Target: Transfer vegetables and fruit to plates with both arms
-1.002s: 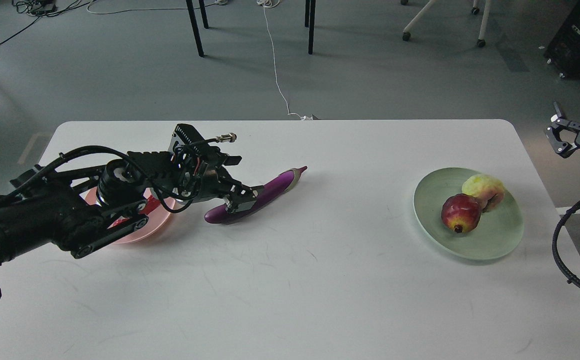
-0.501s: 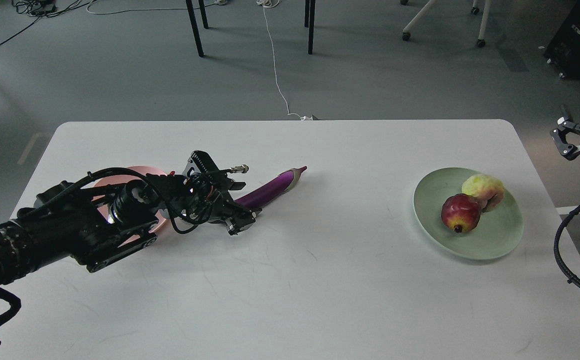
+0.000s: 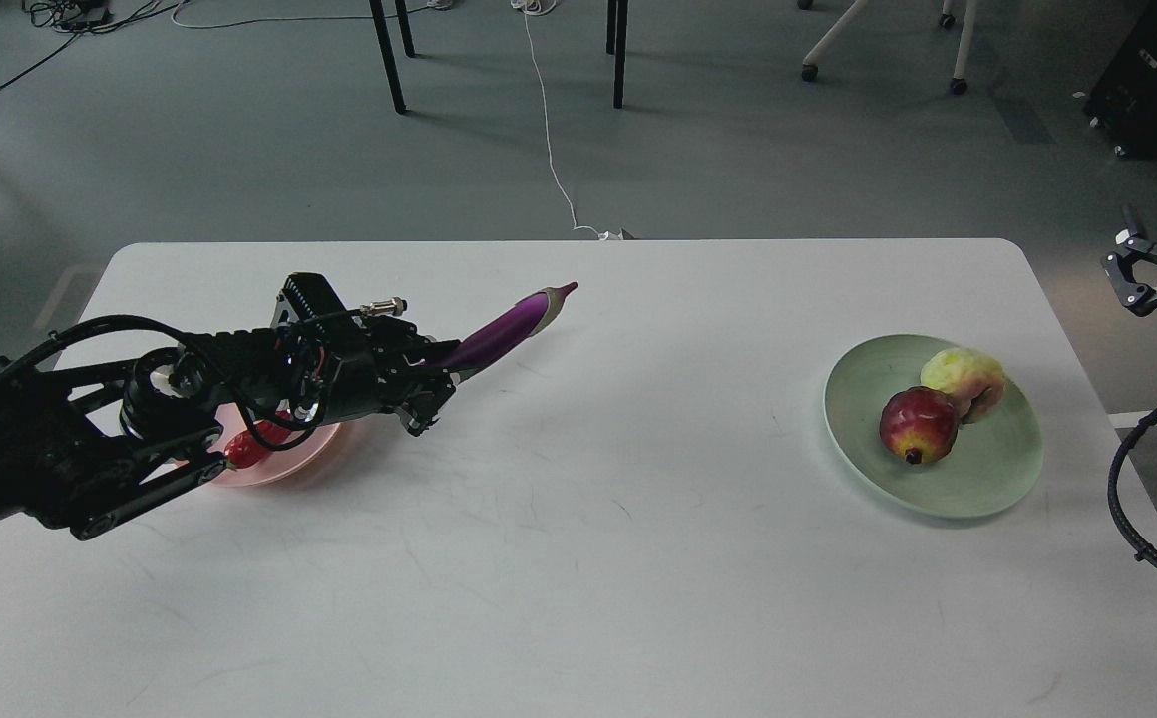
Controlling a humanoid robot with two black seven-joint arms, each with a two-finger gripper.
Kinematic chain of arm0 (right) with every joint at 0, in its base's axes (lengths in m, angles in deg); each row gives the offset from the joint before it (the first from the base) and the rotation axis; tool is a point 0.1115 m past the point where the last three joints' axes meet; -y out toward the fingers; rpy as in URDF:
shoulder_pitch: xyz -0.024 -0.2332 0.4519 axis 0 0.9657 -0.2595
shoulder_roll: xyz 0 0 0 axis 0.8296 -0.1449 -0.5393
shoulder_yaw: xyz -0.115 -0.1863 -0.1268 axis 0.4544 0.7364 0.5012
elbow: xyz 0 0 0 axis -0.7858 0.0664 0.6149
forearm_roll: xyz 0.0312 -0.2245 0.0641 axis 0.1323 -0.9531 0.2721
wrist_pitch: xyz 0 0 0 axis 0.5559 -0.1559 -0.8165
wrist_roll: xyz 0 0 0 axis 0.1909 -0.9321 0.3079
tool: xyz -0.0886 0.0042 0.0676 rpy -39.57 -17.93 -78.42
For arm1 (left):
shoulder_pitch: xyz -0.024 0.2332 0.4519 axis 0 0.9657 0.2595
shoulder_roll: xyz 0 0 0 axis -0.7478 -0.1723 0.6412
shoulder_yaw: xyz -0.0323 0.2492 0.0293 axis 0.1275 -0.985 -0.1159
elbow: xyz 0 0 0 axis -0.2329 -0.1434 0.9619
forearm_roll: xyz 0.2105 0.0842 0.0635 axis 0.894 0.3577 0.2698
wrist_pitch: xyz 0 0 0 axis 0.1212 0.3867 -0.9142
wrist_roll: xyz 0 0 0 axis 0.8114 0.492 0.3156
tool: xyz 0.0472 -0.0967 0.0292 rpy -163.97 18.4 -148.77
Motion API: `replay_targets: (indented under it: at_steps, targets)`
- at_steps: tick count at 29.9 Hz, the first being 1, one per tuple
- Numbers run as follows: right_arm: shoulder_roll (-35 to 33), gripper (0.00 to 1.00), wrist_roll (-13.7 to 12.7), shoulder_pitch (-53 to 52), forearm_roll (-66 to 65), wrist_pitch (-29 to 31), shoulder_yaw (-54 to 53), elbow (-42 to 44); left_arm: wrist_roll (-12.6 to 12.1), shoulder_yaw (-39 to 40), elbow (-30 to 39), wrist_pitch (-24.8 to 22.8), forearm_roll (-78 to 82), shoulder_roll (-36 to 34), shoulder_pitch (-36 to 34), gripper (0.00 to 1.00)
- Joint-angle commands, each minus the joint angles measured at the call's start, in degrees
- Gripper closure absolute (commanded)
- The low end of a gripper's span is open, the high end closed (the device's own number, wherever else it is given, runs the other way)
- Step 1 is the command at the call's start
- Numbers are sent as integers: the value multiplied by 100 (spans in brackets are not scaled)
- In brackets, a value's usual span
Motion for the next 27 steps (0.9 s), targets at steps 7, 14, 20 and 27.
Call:
replay_targets:
  at_steps: [7,14,20,27]
  targets:
    - [22,1,0,-39,0,0,1,0,488,-38,121,-18,-1197,-1828,93,76]
    - [31,1,-18,-74,0,0,1,-9,550,-144,-37,17,-1215,-2128,778,73]
    - [14,1,-27,-101,0,0,10,-9,541,-144,-284,34,-1242,-1873,823,65]
    - [-21,1,-35,-101,0,0,10,-9,524,-135,-301,34,-1251,-1618,823,20]
